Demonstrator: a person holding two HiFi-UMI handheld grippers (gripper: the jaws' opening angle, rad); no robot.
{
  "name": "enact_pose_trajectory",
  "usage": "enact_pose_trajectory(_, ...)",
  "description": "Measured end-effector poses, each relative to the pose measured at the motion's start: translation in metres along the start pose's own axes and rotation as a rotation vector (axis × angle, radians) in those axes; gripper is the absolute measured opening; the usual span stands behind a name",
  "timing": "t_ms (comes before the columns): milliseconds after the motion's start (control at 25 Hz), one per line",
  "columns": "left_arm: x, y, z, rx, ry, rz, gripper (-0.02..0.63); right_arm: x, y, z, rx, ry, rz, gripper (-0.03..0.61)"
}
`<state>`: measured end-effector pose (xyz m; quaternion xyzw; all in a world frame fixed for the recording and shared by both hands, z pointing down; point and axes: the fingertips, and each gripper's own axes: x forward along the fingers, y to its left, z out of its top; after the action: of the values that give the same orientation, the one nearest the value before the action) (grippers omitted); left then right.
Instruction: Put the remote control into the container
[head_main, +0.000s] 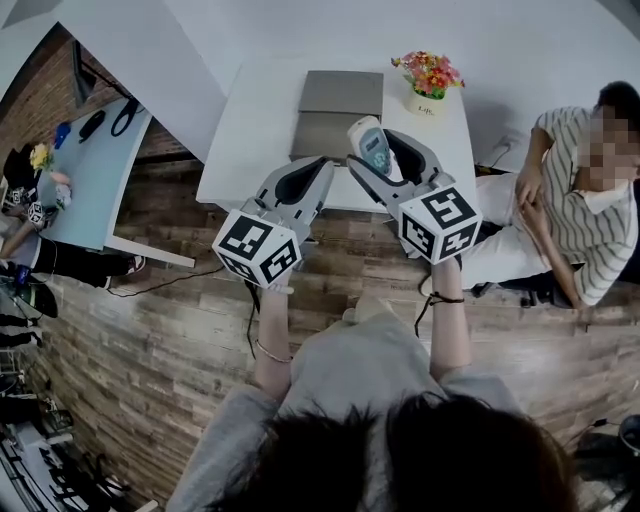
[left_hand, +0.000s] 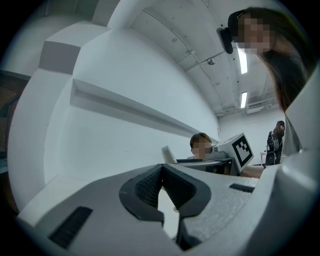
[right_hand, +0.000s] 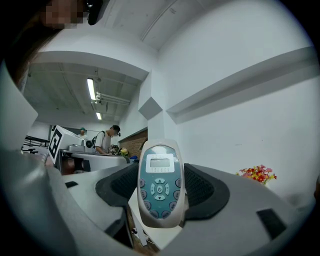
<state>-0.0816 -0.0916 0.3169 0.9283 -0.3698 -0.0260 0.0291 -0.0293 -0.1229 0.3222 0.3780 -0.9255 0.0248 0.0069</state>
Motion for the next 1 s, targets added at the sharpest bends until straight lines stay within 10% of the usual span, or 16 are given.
enact_pose_trajectory(1000, 0.083, 0.107, -0.017, -0.038, 0.030, 0.039, 0.003, 0.108, -0.093, -0.016, -0.009, 0.080, 0.073, 0.285)
